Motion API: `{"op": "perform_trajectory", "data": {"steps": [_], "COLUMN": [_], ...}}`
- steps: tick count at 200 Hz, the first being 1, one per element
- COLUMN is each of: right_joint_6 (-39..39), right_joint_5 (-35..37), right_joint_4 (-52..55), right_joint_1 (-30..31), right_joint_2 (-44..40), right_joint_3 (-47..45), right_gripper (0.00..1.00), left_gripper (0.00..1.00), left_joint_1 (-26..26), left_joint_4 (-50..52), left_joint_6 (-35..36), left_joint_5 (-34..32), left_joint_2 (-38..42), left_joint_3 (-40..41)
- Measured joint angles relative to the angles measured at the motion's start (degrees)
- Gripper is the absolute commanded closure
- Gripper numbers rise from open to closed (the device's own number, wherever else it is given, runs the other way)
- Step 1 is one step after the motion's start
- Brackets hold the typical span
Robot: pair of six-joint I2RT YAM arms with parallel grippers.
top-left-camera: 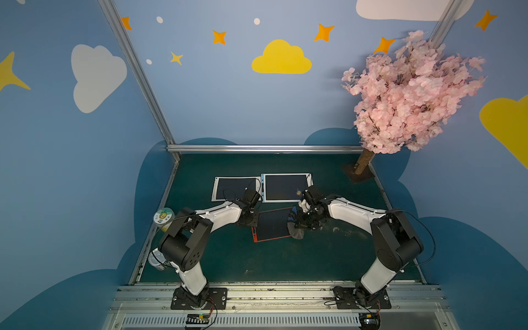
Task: Wipe the drawing tablet
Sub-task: Wipe the dirt from the drawing tablet.
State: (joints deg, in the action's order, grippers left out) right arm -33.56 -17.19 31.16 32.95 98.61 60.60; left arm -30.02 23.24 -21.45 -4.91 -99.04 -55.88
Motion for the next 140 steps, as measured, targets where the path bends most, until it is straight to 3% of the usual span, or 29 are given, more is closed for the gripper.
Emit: {"op": "perform_trajectory", "data": {"steps": [70, 140], "right_joint_6": [1.4, -0.4], "right_joint_5": [8.6, 5.8], "right_joint_4": [6.0, 4.3], "right_joint_1": [1.9, 16.0], "right_joint_2": [6.6, 13.4], "right_joint_3": [11.6, 19.1], "right_gripper": [1.00, 1.00], "left_gripper": [0.90, 0.90], "left_joint_1": [0.0, -0.2], "left_joint_4": [0.3, 0.5], "left_joint_6": [0.0, 0.0], "left_joint_5": [0.4, 0.3], "left_joint_2": [0.5, 0.5], "left_joint_3": [0.3, 0.3]}}
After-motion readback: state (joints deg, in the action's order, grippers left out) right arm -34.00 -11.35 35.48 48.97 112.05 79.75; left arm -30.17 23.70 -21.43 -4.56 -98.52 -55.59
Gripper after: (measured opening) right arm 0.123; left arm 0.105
